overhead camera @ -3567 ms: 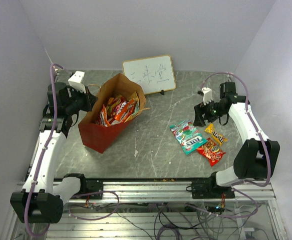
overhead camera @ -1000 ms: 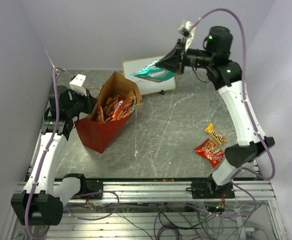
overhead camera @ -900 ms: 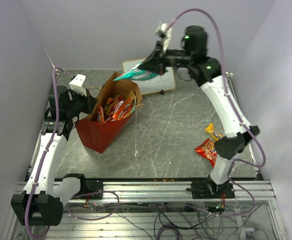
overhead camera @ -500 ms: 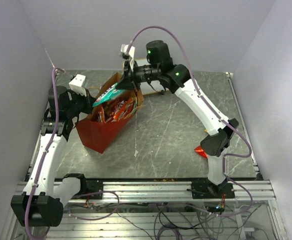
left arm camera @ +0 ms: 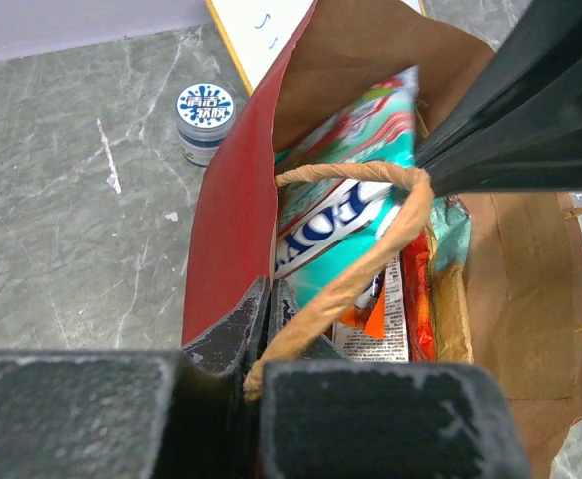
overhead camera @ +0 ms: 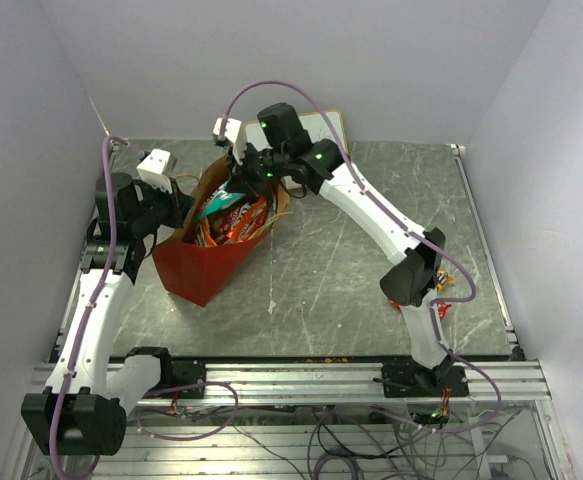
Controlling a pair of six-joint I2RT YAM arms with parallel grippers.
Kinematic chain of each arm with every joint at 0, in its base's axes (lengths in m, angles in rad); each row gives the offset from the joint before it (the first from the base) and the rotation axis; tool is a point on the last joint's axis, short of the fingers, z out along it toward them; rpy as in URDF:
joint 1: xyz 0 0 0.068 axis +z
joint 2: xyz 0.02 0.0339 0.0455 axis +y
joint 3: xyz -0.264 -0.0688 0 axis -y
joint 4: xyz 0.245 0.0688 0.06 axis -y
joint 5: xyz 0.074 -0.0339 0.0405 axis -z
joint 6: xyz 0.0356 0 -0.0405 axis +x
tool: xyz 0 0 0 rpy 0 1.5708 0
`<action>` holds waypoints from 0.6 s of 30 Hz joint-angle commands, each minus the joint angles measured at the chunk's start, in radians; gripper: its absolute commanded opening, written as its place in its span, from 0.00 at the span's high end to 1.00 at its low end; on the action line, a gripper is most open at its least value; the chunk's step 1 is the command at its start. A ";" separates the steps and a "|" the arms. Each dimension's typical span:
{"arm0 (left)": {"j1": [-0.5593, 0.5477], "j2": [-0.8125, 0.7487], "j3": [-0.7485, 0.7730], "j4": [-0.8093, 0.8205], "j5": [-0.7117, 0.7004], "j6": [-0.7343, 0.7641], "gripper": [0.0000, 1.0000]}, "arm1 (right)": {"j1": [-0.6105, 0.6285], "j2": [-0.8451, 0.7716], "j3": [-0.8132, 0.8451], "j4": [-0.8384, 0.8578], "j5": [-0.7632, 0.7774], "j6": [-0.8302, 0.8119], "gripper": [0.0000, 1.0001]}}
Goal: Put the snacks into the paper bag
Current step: Place the snack in the paper bag.
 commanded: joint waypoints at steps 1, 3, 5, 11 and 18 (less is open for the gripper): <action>0.007 -0.032 0.003 0.024 0.024 -0.013 0.93 | 0.029 0.036 0.032 -0.015 0.059 -0.044 1.00; 0.007 -0.033 0.006 0.024 0.028 -0.016 0.93 | 0.034 0.044 0.019 -0.019 0.066 -0.042 1.00; 0.007 -0.034 0.005 0.023 0.029 -0.016 0.93 | 0.039 0.048 0.010 -0.030 0.069 -0.040 0.96; 0.007 -0.033 0.006 0.027 0.035 -0.017 0.93 | 0.044 0.046 -0.007 -0.044 0.062 -0.022 0.72; 0.007 -0.035 0.004 0.027 0.033 -0.013 0.93 | 0.044 0.015 0.005 -0.057 0.069 -0.009 0.41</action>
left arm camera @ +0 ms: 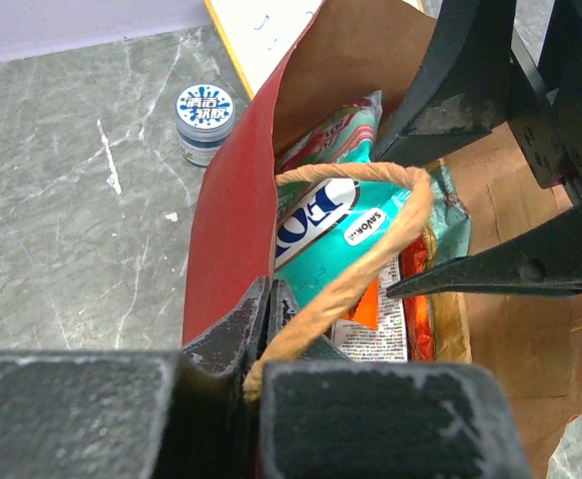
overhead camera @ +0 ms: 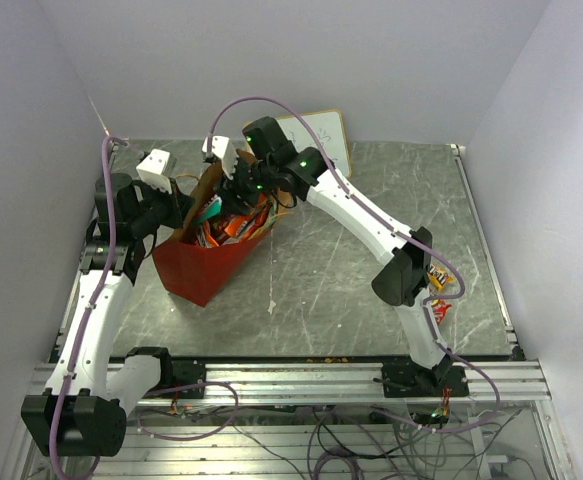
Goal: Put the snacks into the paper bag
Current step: Place the snack in the paper bag.
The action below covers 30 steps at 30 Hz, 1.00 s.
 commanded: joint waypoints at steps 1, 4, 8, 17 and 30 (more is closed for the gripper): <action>0.007 -0.029 0.005 0.029 0.035 -0.011 0.93 | 0.005 -0.047 0.006 -0.009 0.008 0.008 0.37; 0.007 -0.024 0.007 0.028 0.036 -0.011 0.93 | 0.003 -0.079 0.004 -0.009 0.002 0.005 0.33; 0.007 -0.018 0.009 0.028 0.039 -0.011 0.93 | 0.003 -0.127 -0.007 -0.007 -0.016 0.000 0.31; 0.007 -0.013 0.014 0.028 0.040 -0.012 0.93 | -0.040 -0.298 -0.123 -0.001 0.001 -0.033 0.27; 0.007 -0.010 0.018 0.022 0.047 -0.008 0.93 | -0.547 -0.631 -0.590 -0.034 -0.107 -0.077 0.27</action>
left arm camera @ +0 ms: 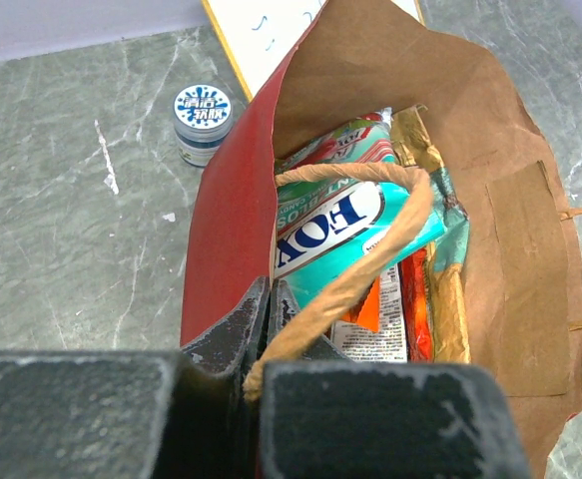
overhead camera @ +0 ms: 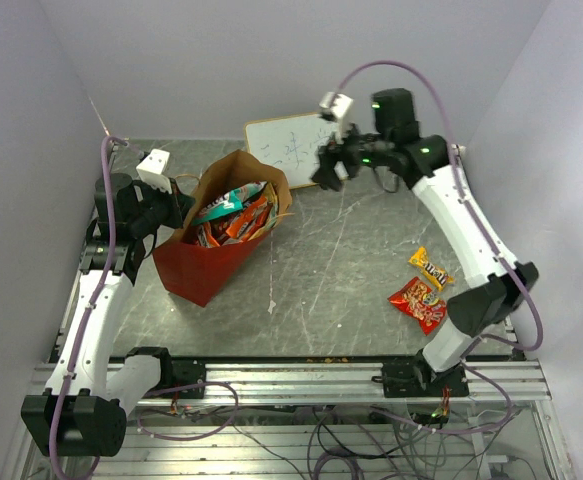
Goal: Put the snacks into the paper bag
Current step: Place the snack in the paper bag, then pick up the snack from the center of the board.
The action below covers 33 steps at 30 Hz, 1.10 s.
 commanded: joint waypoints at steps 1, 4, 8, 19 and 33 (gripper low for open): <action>0.007 -0.010 0.019 0.022 0.045 -0.003 0.93 | -0.177 -0.138 -0.189 -0.040 -0.039 -0.059 0.27; 0.007 -0.003 0.020 0.022 0.052 -0.006 0.93 | -0.294 -0.194 -0.306 -0.074 -0.039 -0.103 0.27; 0.007 0.001 0.019 0.019 0.053 -0.001 0.93 | -0.420 -0.241 -0.439 -0.116 -0.001 -0.168 0.27; 0.007 0.008 0.019 0.021 0.063 0.005 0.93 | -0.698 -0.210 -0.708 -0.163 0.205 -0.479 0.27; 0.007 0.008 0.014 0.027 0.077 0.004 0.93 | -0.719 -0.074 -0.837 0.020 0.332 -0.521 0.31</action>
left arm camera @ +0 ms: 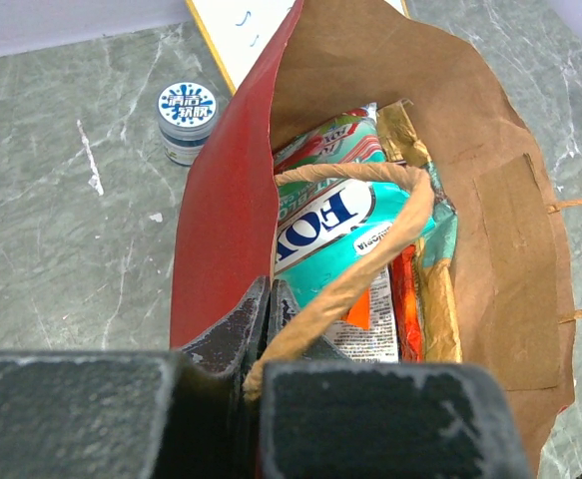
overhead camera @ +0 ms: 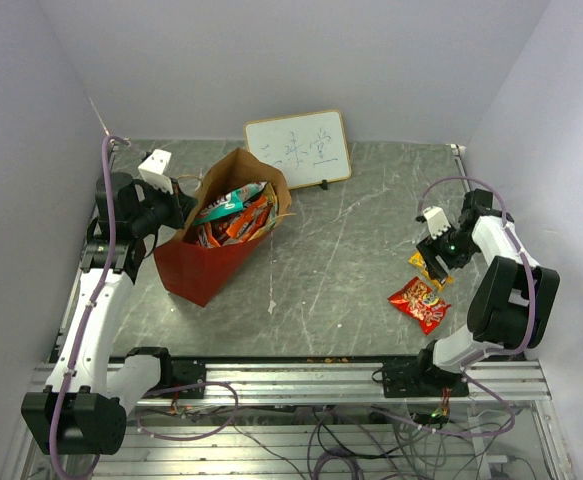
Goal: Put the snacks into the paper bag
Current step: Pick up the snack from the center of the board.
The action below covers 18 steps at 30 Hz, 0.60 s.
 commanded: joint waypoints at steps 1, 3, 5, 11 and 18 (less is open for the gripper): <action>0.007 -0.002 0.014 0.024 0.045 0.004 0.93 | -0.005 0.053 0.005 0.087 0.017 -0.014 0.32; 0.007 -0.004 0.013 0.025 0.044 0.004 0.93 | -0.005 0.076 0.006 0.094 0.008 -0.013 0.34; 0.007 -0.005 0.011 0.025 0.043 0.005 0.93 | -0.005 0.098 0.005 0.097 0.000 -0.012 0.38; 0.007 -0.003 0.009 0.028 0.042 0.004 0.93 | -0.005 0.136 0.003 0.094 -0.031 -0.015 0.55; 0.007 -0.002 0.009 0.028 0.040 0.004 0.93 | -0.005 0.132 0.042 0.032 -0.089 -0.019 0.80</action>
